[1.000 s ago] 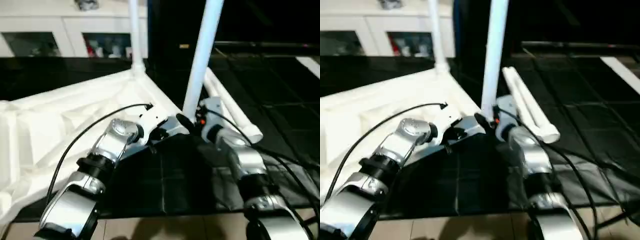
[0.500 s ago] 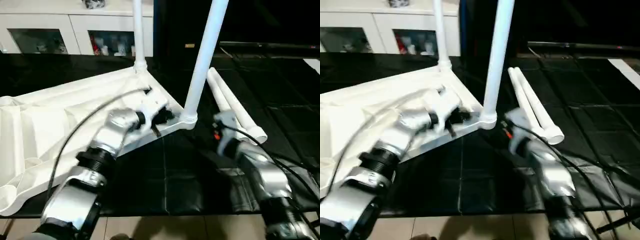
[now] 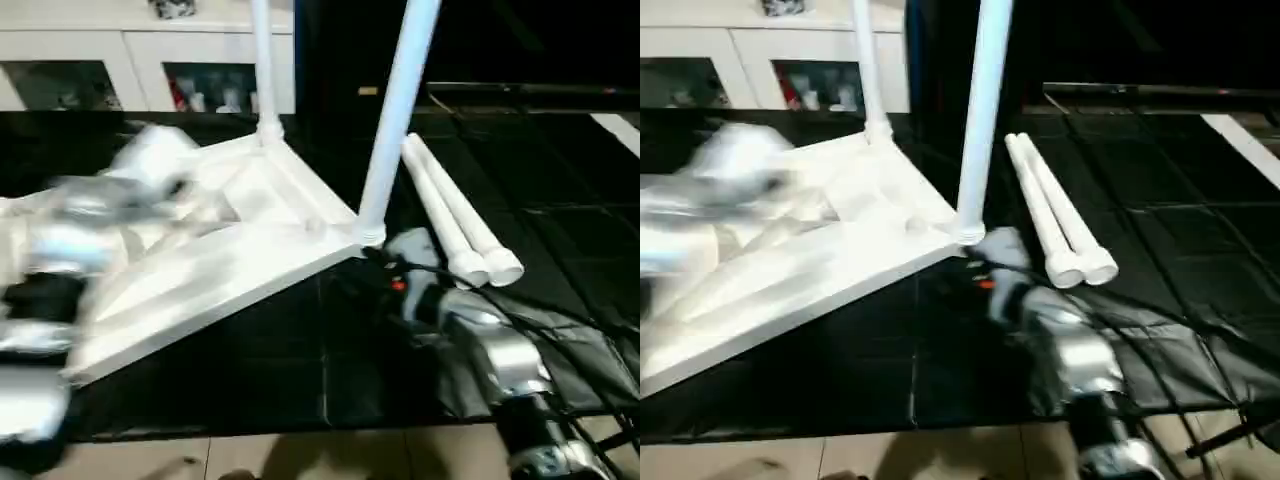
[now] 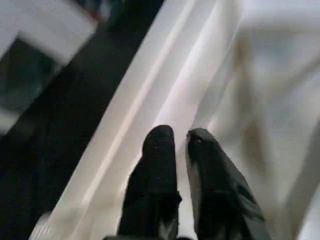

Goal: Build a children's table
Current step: Rotate table base

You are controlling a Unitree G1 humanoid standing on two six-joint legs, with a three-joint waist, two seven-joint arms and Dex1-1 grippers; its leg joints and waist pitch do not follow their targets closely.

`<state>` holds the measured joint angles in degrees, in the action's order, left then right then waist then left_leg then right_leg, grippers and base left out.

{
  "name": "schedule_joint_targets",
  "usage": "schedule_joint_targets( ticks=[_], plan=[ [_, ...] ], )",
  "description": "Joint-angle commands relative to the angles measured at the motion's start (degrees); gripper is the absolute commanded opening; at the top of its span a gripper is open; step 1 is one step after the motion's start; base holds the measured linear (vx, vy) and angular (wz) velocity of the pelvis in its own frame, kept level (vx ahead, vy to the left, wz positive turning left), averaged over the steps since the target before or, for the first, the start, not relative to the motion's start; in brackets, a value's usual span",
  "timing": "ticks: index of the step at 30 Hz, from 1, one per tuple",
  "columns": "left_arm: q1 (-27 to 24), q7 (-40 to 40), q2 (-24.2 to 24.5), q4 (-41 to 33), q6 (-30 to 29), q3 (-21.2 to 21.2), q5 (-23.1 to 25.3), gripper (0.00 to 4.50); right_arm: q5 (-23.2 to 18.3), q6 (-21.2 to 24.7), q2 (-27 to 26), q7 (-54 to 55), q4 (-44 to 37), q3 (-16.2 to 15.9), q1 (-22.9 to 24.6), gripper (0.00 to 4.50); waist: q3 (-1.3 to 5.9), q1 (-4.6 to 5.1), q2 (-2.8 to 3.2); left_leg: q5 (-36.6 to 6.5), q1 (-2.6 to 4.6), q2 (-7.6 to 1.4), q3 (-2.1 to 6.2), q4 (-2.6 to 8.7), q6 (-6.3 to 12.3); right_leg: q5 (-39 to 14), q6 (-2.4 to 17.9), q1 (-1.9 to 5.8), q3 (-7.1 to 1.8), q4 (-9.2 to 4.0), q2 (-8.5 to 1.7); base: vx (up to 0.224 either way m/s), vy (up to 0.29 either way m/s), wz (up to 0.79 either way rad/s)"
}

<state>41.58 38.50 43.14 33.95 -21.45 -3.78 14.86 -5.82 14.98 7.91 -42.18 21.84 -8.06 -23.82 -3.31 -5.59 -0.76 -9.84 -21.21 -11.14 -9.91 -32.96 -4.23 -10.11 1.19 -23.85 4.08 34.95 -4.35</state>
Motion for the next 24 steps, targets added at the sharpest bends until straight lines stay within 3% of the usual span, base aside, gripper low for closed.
schedule_joint_targets(
  ticks=[1, 4, 8, 14, 19, 20, 21, 24],
  plan=[
    [-1.9, 1.3, 1.8, -0.3, -1.4, -1.7, 1.0, 0.21, 1.7, -0.4, -0.1, 0.4, 1.6, -1.7, -1.1, 4.5, 3.95, 0.1, 0.71, -10.3, 0.89, -1.92, 0.5, 3.72, -0.09, -8.2, 11.4, 3.11, -2.79, -3.23, -3.72, 0.0, 0.0, 0.0],
    [-3.1, 1.0, 2.5, 0.5, -1.6, -2.2, 1.6, 0.09, 2.3, -0.4, -0.2, 0.0, 2.5, -2.7, -1.6, 4.5, 3.72, -0.16, 0.79, -13.5, 1.38, -2.08, 0.53, 3.95, -1.31, -10.6, 11.0, 2.68, -2.94, -3.66, -3.82, 0.0, 0.0, 0.0],
    [-5.6, 1.2, 1.2, 2.0, -0.9, -2.4, 0.9, 0.09, 3.9, 0.2, -0.8, 1.6, 6.5, -4.0, -4.0, 4.5, 3.6, -0.35, 0.66, -15.8, 1.29, -2.07, 0.76, 4.21, -2.46, -12.8, 10.5, 2.77, -3.0, -3.83, -4.07, 0.0, 0.0, 0.0],
    [-7.4, 3.7, 1.3, 4.6, -0.5, -4.9, 2.0, 0.09, 5.8, -1.2, -2.1, 5.9, 14.7, -3.5, -8.1, 4.5, 4.02, -0.19, 0.68, -13.1, 1.17, -1.87, 0.71, 3.86, -2.7, -7.3, 11.7, 3.07, -3.05, -3.17, -4.0, 0.0, 0.0, 0.0],
    [-11.6, 14.1, 3.0, -2.9, -3.6, -7.3, -1.1, 0.09, 5.6, -3.4, -3.7, 8.8, 20.0, -2.2, -11.2, 4.5, 3.94, 0.25, 0.64, -13.0, 1.09, -2.11, 0.8, 4.01, -2.67, -7.0, 12.9, 3.27, -3.05, -2.97, -4.3, 0.0, 0.0, 0.0],
    [-13.5, 19.5, 3.0, -7.5, -3.9, -7.5, -4.5, 0.09, 5.6, -3.9, -4.3, 9.7, 22.1, -1.9, -12.3, 4.5, 3.84, 0.49, 0.7, -13.8, 1.19, -2.04, 0.73, 3.96, -2.83, -7.9, 13.0, 3.24, -3.14, -3.16, -4.26, 0.0, 0.0, 0.0],
    [-13.7, 20.0, 3.0, -8.0, -4.0, -7.5, -4.9, 0.09, 5.6, -4.0, -4.3, 9.8, 22.3, -1.9, -12.4, 4.5, 3.81, 0.52, 0.33, -13.5, 1.17, -2.04, 0.62, 3.98, -2.59, -8.4, 13.3, 3.19, -3.17, -3.2, -4.26, 0.0, 0.0, 0.0],
    [-16.0, 26.6, 3.4, -13.7, -3.9, -7.9, -9.7, 0.09, 5.9, -4.9, -5.0, 10.7, 25.0, -1.7, -13.8, 4.5, 3.66, 0.5, 0.61, -15.1, 1.29, -2.12, 0.62, 4.08, -2.85, -10.2, 13.3, 3.03, -3.18, -3.29, -4.23, 0.0, 0.0, 0.0]
  ],
)
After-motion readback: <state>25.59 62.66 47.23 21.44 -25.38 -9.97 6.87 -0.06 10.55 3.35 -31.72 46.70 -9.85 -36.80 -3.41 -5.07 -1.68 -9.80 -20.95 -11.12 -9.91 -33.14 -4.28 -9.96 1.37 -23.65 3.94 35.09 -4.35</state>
